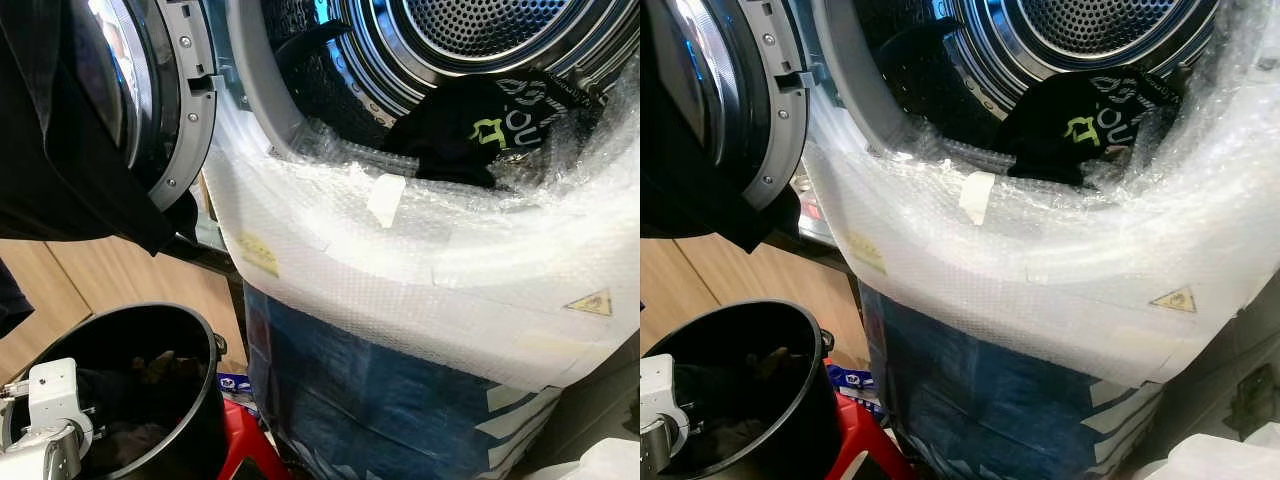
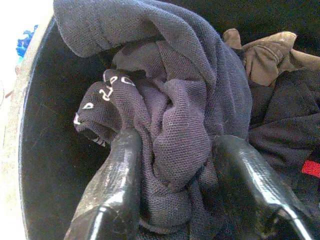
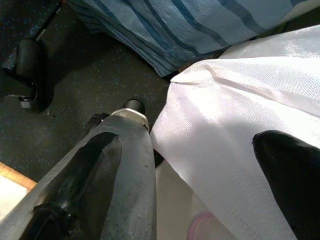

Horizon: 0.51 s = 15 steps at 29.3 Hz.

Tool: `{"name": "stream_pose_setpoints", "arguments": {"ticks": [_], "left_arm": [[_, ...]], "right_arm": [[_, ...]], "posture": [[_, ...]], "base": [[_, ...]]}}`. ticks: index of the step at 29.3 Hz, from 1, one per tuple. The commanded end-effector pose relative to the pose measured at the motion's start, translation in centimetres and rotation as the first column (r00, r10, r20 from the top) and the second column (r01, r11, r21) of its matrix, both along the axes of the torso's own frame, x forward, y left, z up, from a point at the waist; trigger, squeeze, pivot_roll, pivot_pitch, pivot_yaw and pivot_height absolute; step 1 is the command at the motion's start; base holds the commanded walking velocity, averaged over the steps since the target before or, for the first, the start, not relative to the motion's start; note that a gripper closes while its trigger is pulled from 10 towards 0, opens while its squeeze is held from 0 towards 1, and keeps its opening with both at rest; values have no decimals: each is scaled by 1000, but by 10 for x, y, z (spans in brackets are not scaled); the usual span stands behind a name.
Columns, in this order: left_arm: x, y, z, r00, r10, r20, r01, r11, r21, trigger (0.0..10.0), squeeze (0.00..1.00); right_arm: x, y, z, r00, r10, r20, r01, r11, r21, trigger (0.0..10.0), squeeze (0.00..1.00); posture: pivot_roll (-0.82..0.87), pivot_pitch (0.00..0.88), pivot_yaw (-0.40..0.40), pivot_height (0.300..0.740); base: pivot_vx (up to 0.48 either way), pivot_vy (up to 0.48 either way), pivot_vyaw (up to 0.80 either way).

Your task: Clothes washing

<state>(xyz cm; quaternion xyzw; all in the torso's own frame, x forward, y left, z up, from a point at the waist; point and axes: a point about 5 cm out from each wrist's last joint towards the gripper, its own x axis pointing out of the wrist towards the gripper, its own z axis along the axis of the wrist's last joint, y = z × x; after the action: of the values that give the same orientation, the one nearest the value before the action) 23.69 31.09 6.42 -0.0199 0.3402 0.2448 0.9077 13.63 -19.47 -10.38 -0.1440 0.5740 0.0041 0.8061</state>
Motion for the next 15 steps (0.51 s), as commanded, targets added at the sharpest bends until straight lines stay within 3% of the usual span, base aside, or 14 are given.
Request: {"name": "stream_pose_setpoints", "arguments": {"ticks": [1, 15], "left_arm": [[1, -3, -2, 1000, -14, 0, 14, 1000, -21, 0, 0], [5, -3, 3, 999, -15, 44, 15, 1000, -8, 0, 0]], "right_arm": [[-5, 3, -2, 1000, 2, -17, -2, 1000, 6, 10000, 0], [-4, 4, -2, 1000, 14, -15, -14, 1000, 9, 10000, 0]], "posture": [[59, 0, 70, 740], [50, 0, 68, 740]], "base": [[0, 0, 0], [0, 0, 0]]}}
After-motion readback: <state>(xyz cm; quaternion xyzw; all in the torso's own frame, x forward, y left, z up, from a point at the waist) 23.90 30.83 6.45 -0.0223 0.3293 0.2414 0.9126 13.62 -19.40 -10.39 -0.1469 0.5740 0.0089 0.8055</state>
